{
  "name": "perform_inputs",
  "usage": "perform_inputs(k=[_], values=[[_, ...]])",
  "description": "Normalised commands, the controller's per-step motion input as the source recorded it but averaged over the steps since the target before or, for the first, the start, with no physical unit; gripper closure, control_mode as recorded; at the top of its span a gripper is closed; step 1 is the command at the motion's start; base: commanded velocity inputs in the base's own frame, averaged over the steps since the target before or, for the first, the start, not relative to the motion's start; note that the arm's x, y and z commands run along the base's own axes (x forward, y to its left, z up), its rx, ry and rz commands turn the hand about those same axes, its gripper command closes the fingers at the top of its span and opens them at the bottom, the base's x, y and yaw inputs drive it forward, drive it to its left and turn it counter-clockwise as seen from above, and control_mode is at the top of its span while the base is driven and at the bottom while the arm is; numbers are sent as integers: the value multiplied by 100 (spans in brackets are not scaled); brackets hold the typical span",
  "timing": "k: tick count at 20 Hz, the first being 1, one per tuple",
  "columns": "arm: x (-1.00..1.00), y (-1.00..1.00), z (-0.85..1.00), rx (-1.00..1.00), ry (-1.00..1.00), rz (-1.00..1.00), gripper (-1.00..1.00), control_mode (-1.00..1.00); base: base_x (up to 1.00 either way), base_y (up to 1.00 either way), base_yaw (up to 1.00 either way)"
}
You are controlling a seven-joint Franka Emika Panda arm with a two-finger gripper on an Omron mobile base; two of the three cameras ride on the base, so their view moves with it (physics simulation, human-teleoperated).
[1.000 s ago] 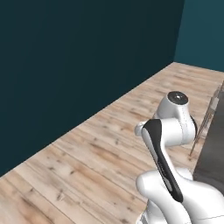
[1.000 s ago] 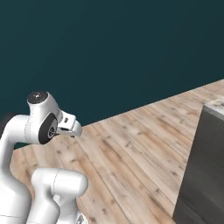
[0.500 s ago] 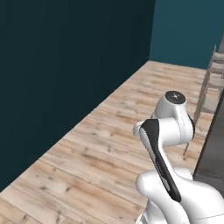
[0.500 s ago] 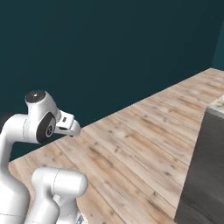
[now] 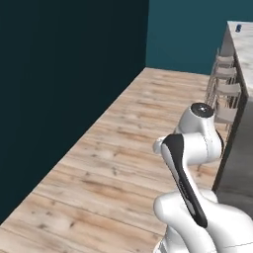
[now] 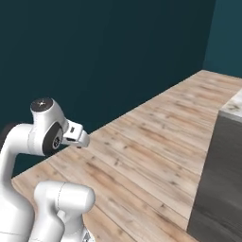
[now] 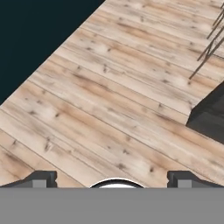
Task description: Four empty soda cans are scattered around the kitchen. Gather all the cans and cluster them next to the stove for recycling.
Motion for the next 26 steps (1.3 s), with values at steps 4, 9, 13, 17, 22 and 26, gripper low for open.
perform_inputs(k=[4,9,13,17,22,26], values=[[0,0,0,0,0,0,-100,100,38,86,-8],[0,0,0,0,0,0,-100,100,61,61,-16],[0,0,0,0,0,0,-100,100,59,11,-26],[0,0,0,0,0,0,-100,100,48,12,-30],[0,0,0,0,0,0,-100,100,34,19,-36],[0,0,0,0,0,0,-100,100,62,53,-23]])
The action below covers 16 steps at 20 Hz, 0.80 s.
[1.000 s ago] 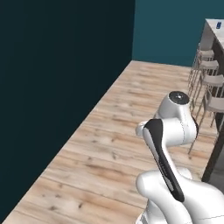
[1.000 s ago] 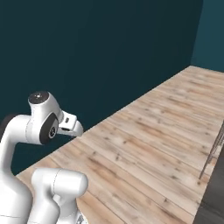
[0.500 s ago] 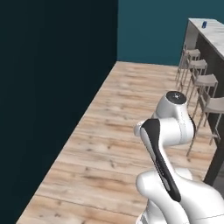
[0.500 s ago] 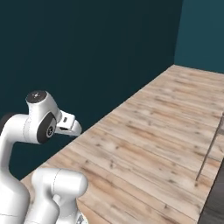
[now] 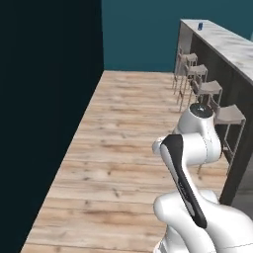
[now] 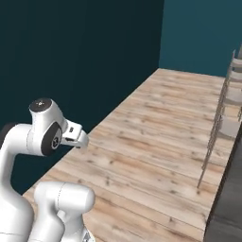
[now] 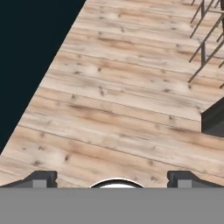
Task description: Four empty soda cans are scattered around the kitchen. Gather all the cans and cluster them next to the stove for recycling.
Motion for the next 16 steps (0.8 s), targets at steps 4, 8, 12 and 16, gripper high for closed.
perform_inputs(k=[4,8,12,16], values=[[0,0,0,0,0,0,-100,100,86,57,-11],[0,0,0,0,0,0,-100,100,93,46,-12],[0,0,0,0,0,0,-100,100,88,31,-14],[0,0,0,0,0,0,-100,100,87,24,-14]])
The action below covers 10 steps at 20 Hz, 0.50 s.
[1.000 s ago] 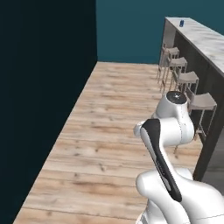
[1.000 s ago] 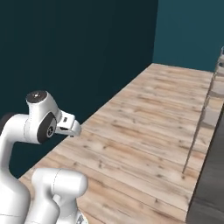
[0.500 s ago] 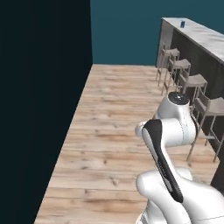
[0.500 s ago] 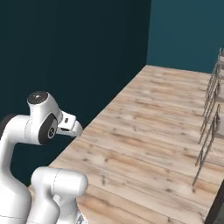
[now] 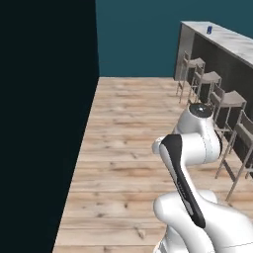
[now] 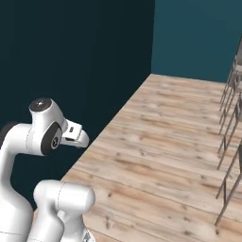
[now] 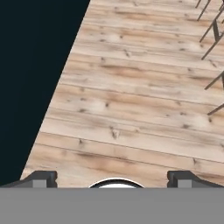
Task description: Four empty soda cans are scattered around the kitchen. Gather all the cans and cluster them next to the stove for recycling.
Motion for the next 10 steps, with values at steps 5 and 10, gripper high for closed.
perform_inputs(k=[5,10], values=[[0,0,0,0,0,0,-100,100,91,24,-13],[0,0,0,0,0,0,-100,100,92,18,-12]])
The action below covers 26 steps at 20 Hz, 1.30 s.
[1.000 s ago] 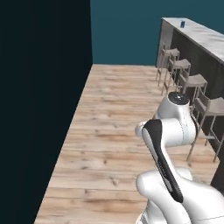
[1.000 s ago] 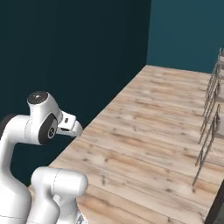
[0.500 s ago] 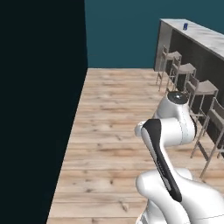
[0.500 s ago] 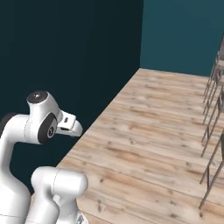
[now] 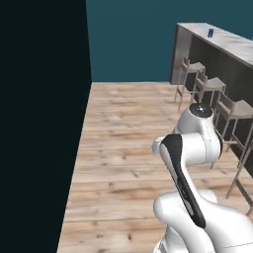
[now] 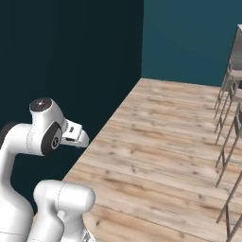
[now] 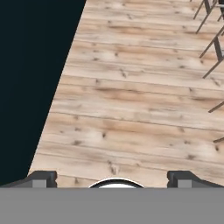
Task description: Four empty soda cans are scattered around the kitchen. Gather all the cans and cluster them next to the stove for recycling.
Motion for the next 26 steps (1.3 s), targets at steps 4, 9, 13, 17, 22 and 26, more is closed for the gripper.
perform_inputs(k=[4,9,13,17,22,26], values=[[0,0,0,0,0,0,-100,100,95,13,-11],[0,0,0,0,0,0,-100,100,99,8,-8],[0,0,0,0,0,0,-100,100,100,7,-5],[0,0,0,0,0,0,-100,100,83,5,-13],[0,0,0,0,0,0,-100,100,89,1,-11],[0,0,0,0,0,0,-100,100,99,17,-10]])
